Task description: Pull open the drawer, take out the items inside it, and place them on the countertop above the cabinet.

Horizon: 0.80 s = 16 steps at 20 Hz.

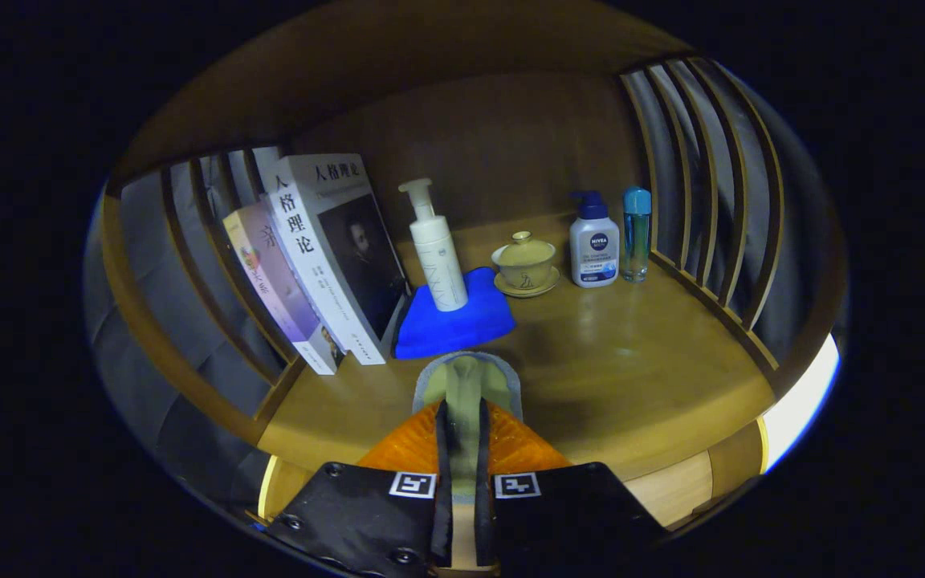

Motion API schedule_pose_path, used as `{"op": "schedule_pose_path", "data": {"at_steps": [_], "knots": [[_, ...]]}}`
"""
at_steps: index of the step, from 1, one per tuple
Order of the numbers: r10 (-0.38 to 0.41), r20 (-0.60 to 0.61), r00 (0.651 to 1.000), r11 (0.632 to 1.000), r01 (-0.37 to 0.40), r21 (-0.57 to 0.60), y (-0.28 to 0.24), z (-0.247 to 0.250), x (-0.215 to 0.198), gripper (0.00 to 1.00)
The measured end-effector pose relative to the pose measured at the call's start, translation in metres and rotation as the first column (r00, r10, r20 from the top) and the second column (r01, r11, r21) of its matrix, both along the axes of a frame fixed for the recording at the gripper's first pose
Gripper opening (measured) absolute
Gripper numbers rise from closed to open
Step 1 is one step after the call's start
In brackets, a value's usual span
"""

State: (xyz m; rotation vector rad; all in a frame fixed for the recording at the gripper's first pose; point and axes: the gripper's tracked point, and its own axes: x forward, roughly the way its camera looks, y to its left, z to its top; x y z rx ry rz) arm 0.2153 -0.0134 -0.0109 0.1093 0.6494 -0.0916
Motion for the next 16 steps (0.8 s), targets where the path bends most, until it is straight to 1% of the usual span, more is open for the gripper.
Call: {"op": "schedule_pose_path", "data": {"at_steps": [2, 3, 5, 7, 8, 11, 13, 16], "knots": [[0.0, 0.013, 1.0, 1.0, 0.0, -0.018, -0.003, 0.001, 0.004, 0.13], [0.005, 0.018, 1.0, 1.0, -0.004, -0.021, -0.003, 0.0, 0.007, 0.17], [0.003, 0.031, 1.0, 1.0, -0.002, -0.028, -0.003, -0.001, 0.009, 0.17], [0.012, 0.038, 0.999, 0.999, -0.011, -0.034, -0.002, -0.002, 0.006, 0.26], [0.014, 0.049, 0.999, 1.0, -0.014, -0.019, 0.0, -0.004, 0.005, 0.38], [0.024, 0.115, 0.993, 1.0, -0.023, -0.014, 0.004, 0.012, -0.009, 0.74], [0.067, 0.159, 0.985, 0.998, -0.064, -0.029, 0.012, 0.023, -0.025, 0.98], [0.121, 0.225, 0.967, 0.992, -0.11, -0.063, 0.022, 0.047, -0.059, 0.98]]}}
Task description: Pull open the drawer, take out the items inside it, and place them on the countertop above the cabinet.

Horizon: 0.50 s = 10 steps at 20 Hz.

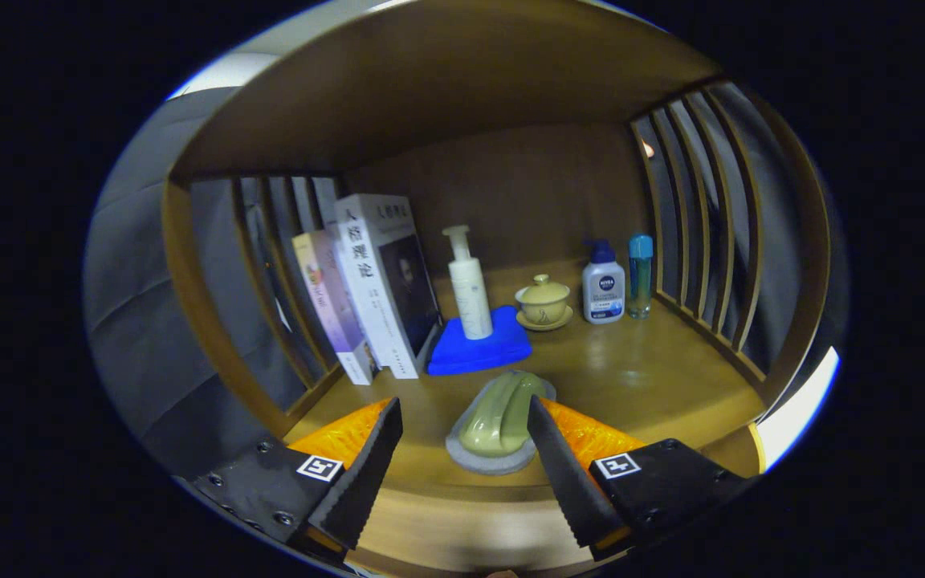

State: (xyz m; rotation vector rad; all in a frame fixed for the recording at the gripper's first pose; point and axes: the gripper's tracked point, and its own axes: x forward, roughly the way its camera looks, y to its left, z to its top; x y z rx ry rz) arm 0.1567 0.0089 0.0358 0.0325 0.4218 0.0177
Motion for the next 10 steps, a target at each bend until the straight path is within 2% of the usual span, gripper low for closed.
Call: {"op": "schedule_pose_path", "data": {"at_steps": [6, 10], "knots": [[0.064, 0.103, 0.993, 0.995, -0.055, -0.086, 0.007, 0.013, -0.069, 0.98], [0.071, 0.146, 0.987, 0.991, -0.054, -0.119, 0.003, 0.006, -0.104, 0.98]]}}
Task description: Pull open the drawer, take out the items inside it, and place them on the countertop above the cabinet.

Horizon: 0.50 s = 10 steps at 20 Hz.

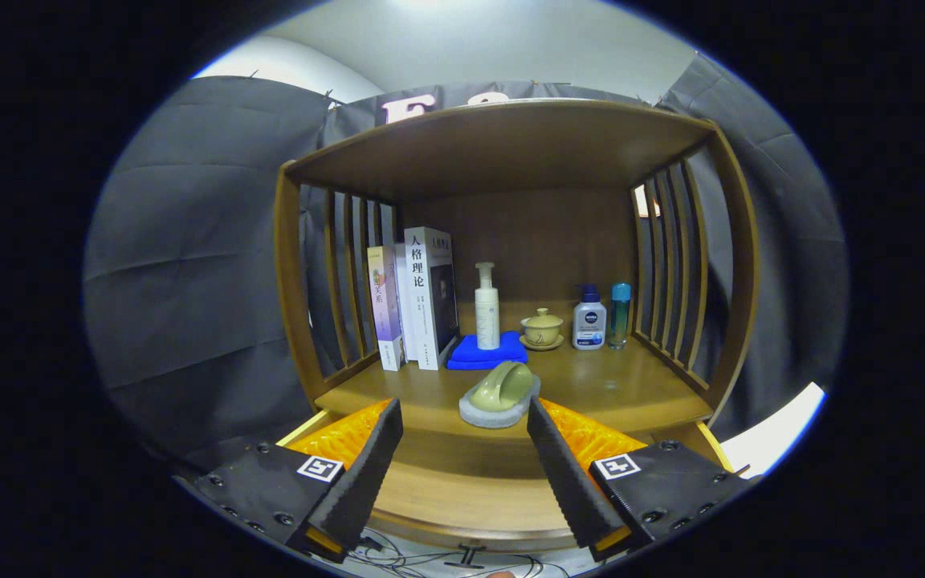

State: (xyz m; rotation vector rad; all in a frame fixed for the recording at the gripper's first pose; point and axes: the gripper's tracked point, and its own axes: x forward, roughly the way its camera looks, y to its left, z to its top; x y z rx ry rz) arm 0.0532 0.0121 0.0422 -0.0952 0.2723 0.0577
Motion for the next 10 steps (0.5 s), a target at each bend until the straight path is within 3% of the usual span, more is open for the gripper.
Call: {"op": "schedule_pose_path", "data": {"at_steps": [5, 10], "knots": [[-0.03, 0.024, 0.999, 0.999, 0.029, 0.042, -0.007, -0.007, -0.029, 0.98], [-0.006, 0.021, 1.0, 1.0, 0.006, -0.018, 0.0, -0.034, -0.06, 0.98]]}}
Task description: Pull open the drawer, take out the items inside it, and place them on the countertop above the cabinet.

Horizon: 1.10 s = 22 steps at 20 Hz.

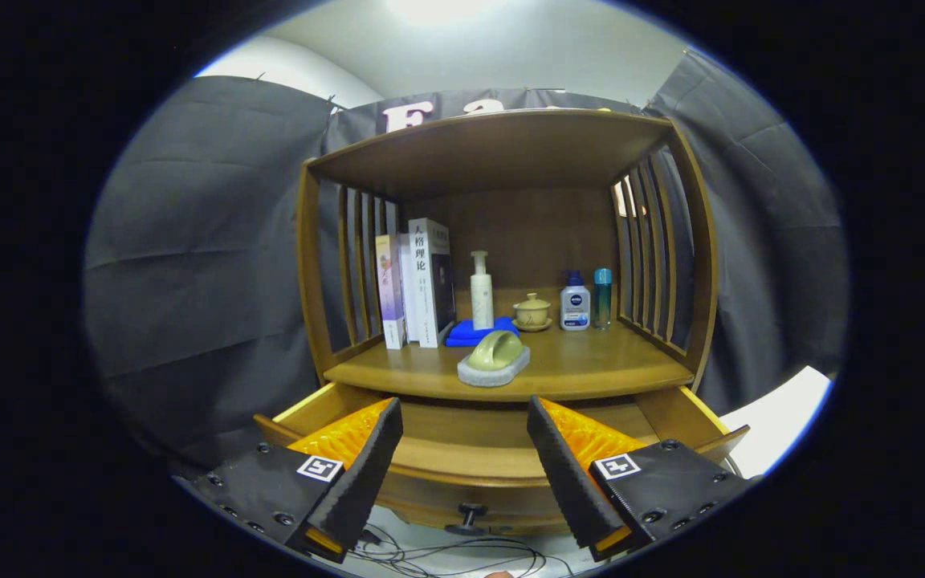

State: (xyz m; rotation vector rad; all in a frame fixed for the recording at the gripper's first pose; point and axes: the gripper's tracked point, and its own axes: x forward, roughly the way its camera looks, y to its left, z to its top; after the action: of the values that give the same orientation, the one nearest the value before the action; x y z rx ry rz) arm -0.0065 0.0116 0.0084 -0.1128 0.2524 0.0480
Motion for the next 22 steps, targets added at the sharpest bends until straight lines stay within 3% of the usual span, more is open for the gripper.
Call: {"op": "schedule_pose_path", "data": {"at_steps": [10, 22], "knots": [[-0.05, -0.071, 0.996, 0.999, 0.049, -0.023, 0.003, -0.058, -0.035, 0.98], [-0.111, -0.209, 0.972, 0.994, 0.106, -0.036, -0.013, -0.128, -0.033, 0.98]]}}
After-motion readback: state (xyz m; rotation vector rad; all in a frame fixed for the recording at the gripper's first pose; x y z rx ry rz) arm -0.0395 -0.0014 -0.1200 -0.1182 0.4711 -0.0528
